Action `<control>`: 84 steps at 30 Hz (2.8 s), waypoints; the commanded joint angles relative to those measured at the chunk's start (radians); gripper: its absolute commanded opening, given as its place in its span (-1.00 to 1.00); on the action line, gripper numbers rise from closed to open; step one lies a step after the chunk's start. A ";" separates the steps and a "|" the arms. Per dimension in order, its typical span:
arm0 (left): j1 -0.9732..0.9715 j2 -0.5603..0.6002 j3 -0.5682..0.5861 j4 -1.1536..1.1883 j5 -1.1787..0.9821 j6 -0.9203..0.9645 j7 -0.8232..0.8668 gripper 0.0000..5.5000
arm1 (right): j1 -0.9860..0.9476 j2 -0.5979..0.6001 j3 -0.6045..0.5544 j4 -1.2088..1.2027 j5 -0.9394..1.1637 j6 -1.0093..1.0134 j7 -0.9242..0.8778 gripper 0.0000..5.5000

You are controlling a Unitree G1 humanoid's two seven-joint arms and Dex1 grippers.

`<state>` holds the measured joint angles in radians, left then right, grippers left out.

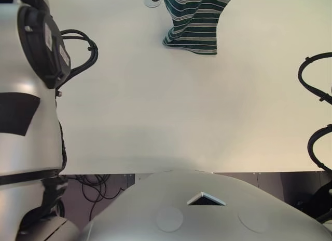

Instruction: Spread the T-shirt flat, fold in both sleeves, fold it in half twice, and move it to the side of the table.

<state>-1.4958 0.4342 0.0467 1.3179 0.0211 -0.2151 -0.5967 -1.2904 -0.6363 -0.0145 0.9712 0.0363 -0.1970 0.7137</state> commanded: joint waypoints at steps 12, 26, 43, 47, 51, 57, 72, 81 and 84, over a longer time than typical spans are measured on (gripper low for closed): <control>-0.068 0.121 0.043 -0.006 0.032 -0.008 0.004 -1.00 | -0.026 -0.114 -0.003 -0.049 -0.071 -0.094 0.050 -1.00; 0.029 0.222 0.072 -0.111 -0.019 -0.077 -0.222 -1.00 | 0.161 -0.183 -0.031 -0.327 -0.037 -0.122 0.123 -1.00; 1.556 0.340 0.360 -1.690 -0.475 0.278 -0.616 -1.00 | 1.312 -0.287 -0.327 -1.657 0.152 0.303 0.311 -1.00; 1.732 0.322 0.273 -1.747 -0.494 0.271 -0.678 -1.00 | 1.567 -0.312 -0.305 -1.764 0.087 0.311 0.393 -1.00; 1.868 0.366 0.178 -1.751 -0.417 0.259 -0.720 -1.00 | 1.735 -0.337 -0.268 -1.800 0.042 0.298 0.452 -1.00; 1.936 0.466 0.020 -1.780 -0.312 0.295 -0.755 -0.78 | 1.879 -0.334 -0.110 -1.797 -0.072 0.273 0.440 -0.83; 1.820 0.471 0.167 -1.769 -0.878 0.519 -0.792 -0.47 | 1.805 -0.229 -0.434 -1.745 0.785 0.503 0.349 -0.35; 1.340 0.154 -0.162 -1.427 -0.398 0.543 -0.194 -0.81 | 1.368 0.027 0.087 -1.382 0.318 0.640 -0.174 -0.86; 1.175 0.037 -0.265 -1.197 -0.224 0.419 -0.117 -0.97 | 1.197 0.156 0.195 -1.170 0.158 0.541 -0.265 -1.00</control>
<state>-0.2351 0.5135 -0.1635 -0.0002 -0.2997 0.2787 -0.7508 -0.0058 -0.5262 0.1369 -0.2940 0.2660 0.4009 0.4893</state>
